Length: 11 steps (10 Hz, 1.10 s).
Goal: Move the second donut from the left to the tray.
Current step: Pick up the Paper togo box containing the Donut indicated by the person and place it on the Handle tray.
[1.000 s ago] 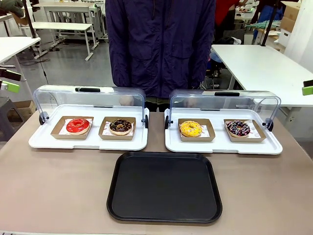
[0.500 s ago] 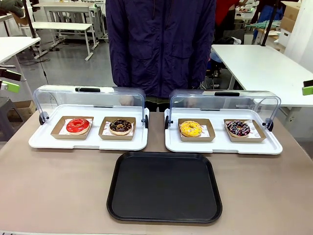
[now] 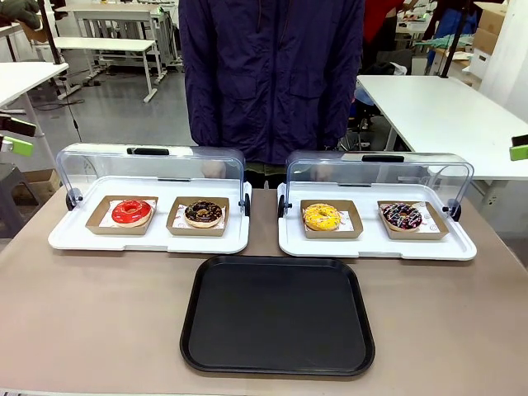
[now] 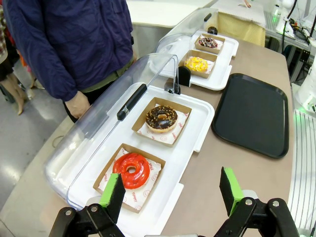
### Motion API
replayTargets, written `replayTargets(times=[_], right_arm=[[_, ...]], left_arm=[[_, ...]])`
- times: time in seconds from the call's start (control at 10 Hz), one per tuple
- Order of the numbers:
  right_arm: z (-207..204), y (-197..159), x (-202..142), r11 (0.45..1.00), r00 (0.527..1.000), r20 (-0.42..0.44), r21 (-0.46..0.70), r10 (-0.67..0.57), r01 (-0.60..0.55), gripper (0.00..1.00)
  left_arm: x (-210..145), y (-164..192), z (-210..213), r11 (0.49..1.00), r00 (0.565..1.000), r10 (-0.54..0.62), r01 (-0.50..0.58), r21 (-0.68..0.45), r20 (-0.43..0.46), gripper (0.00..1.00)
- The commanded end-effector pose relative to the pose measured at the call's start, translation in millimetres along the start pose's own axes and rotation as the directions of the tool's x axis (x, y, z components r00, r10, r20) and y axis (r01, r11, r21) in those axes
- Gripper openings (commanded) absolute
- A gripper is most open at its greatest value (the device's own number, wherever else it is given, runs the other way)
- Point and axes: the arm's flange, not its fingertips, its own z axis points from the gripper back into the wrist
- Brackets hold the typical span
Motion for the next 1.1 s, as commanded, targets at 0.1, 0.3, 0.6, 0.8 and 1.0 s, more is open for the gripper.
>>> replayTargets(times=[0.1,0.3,0.6,0.8,1.0], right_arm=[[-0.3,0.4,1.1,1.000,1.000,0.006,0.002,0.003,-0.003,1.00],[-0.3,0.4,1.1,1.000,1.000,0.006,0.002,0.003,-0.003,1.00],[-0.3,0.4,1.1,1.000,1.000,0.006,0.002,0.003,-0.003,1.00],[-0.3,0.4,1.1,1.000,1.000,0.006,0.002,0.003,-0.003,1.00],[-0.3,0.4,1.1,1.000,1.000,0.006,0.002,0.003,-0.003,1.00]], left_arm=[[1.7,-0.6,0.3,1.000,1.000,-0.005,0.005,-0.004,0.009,1.00],[1.7,-0.6,0.3,1.000,1.000,-0.005,0.005,-0.004,0.009,1.00],[1.7,-0.6,0.3,1.000,1.000,-0.005,0.005,-0.004,0.009,1.00],[1.7,-0.6,0.3,1.000,1.000,-0.005,0.005,-0.004,0.009,1.00],[1.7,-0.6,0.3,1.000,1.000,-0.005,0.005,-0.004,0.009,1.00]])
